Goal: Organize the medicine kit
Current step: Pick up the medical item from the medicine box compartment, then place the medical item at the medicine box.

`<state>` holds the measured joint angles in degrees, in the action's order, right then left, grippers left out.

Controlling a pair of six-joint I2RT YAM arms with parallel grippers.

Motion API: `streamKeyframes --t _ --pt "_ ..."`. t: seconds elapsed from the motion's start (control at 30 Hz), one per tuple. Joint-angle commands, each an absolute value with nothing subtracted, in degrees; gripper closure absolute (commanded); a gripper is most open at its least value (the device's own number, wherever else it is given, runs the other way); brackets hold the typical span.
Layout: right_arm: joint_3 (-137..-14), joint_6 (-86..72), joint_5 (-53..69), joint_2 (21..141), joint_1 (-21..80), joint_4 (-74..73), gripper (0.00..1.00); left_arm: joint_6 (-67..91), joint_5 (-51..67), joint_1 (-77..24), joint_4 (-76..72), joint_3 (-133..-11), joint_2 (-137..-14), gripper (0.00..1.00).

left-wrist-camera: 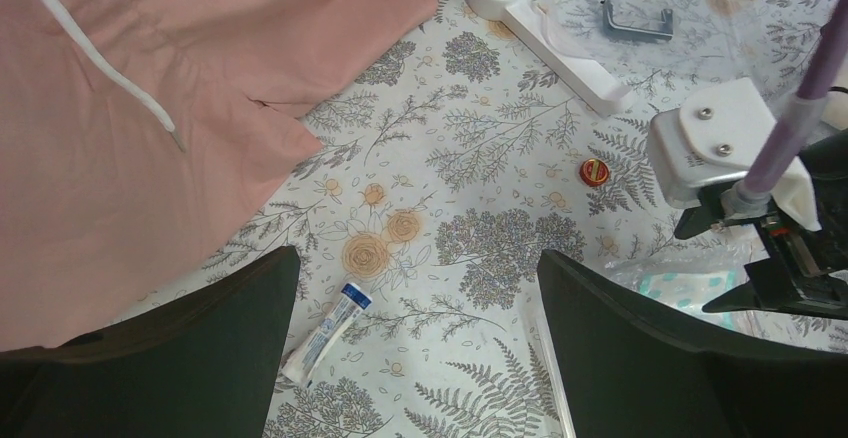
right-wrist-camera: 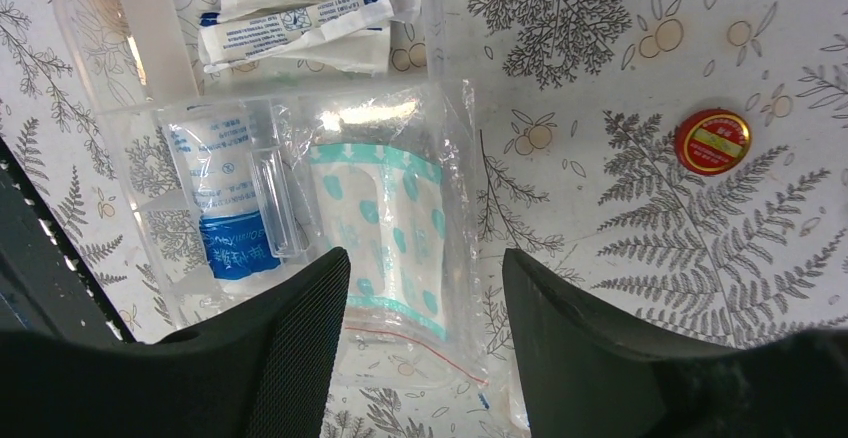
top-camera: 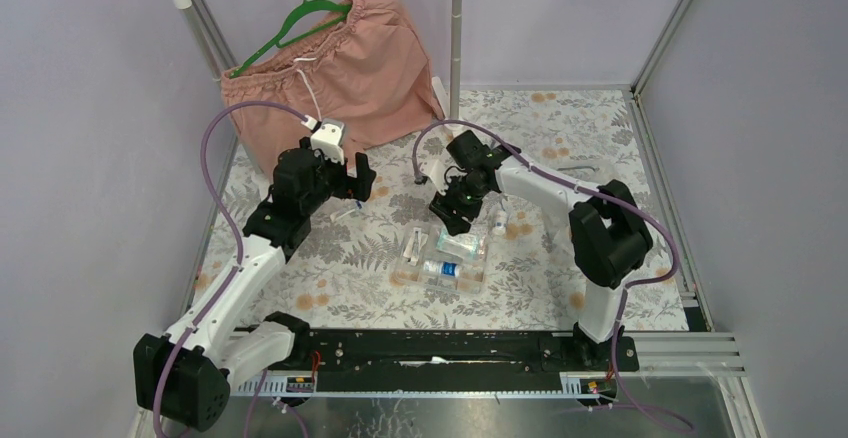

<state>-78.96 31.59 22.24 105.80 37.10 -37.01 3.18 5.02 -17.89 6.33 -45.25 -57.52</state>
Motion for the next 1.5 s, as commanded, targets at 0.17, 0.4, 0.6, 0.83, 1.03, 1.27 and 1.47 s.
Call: streamKeyframes --t 0.17,0.4,0.6,0.83,1.03,1.27,1.47 --pt "-80.0 30.6 23.9 108.1 37.2 -38.2 0.39 3.5 6.1 -17.4 5.2 -45.7 -57.7 0.03" --pt "-79.8 29.8 25.5 108.7 37.2 -38.2 0.60 3.5 6.4 -17.4 5.1 -45.6 -58.0 0.03" --pt "-79.3 29.3 25.0 108.7 37.2 -37.9 0.74 3.3 6.6 -17.4 5.2 -45.6 -57.9 0.03" --pt "-78.4 28.1 23.7 105.3 37.2 -35.6 1.00 3.3 6.8 -17.4 5.2 -45.7 -57.8 0.03" --pt "-74.4 23.3 21.7 94.9 37.2 -29.8 1.00 3.5 7.0 -17.4 5.3 -46.0 -57.7 0.03" --pt "-72.5 13.7 7.4 83.0 36.7 -29.7 1.00 4.1 7.9 -17.4 4.9 -46.0 -57.8 0.03" --pt "-72.7 7.0 -9.9 73.9 35.9 -36.1 1.00 5.3 9.7 -17.4 4.1 -46.8 -59.4 0.03"
